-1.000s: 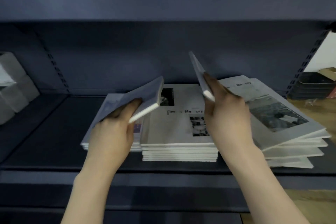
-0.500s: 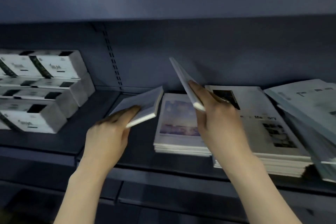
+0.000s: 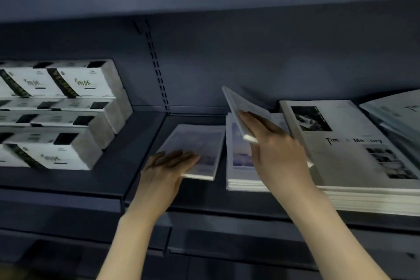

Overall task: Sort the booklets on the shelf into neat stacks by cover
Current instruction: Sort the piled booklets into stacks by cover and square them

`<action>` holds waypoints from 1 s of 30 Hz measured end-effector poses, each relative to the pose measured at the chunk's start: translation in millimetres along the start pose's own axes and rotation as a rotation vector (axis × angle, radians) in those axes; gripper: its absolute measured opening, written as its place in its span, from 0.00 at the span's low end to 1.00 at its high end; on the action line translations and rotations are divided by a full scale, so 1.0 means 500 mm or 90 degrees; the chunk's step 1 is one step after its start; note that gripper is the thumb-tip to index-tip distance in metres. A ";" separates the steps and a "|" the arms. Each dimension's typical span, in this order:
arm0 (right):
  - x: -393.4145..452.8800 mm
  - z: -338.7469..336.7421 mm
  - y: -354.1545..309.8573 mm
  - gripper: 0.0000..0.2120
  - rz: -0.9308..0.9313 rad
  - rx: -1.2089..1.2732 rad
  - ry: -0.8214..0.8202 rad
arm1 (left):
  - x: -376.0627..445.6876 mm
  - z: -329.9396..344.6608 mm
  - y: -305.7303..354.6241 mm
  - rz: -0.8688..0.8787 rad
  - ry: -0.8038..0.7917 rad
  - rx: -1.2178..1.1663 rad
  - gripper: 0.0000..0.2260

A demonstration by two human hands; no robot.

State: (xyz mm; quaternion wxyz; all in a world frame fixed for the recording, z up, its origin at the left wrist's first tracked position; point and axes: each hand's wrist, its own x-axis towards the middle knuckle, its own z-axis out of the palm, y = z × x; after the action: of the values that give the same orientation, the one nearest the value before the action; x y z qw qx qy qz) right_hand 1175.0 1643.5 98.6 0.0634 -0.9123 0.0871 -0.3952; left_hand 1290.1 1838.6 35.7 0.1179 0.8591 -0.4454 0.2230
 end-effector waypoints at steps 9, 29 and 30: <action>0.003 0.027 -0.026 0.32 -0.017 -0.114 -0.068 | 0.003 0.014 0.051 -0.095 -0.210 -0.050 0.29; 0.062 0.085 -0.174 0.22 -0.110 0.031 0.052 | -0.013 0.003 -0.043 -0.264 -0.280 -0.270 0.35; 0.059 0.099 -0.191 0.22 -0.118 0.034 0.046 | -0.020 -0.001 -0.054 -0.282 -0.285 -0.246 0.32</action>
State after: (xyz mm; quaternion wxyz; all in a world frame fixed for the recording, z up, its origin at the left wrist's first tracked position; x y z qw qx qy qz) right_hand 1241.6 1732.7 103.5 0.0476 -0.8994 -0.0058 -0.4345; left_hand 1306.9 1861.2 31.3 0.2229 0.9241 -0.2971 -0.0899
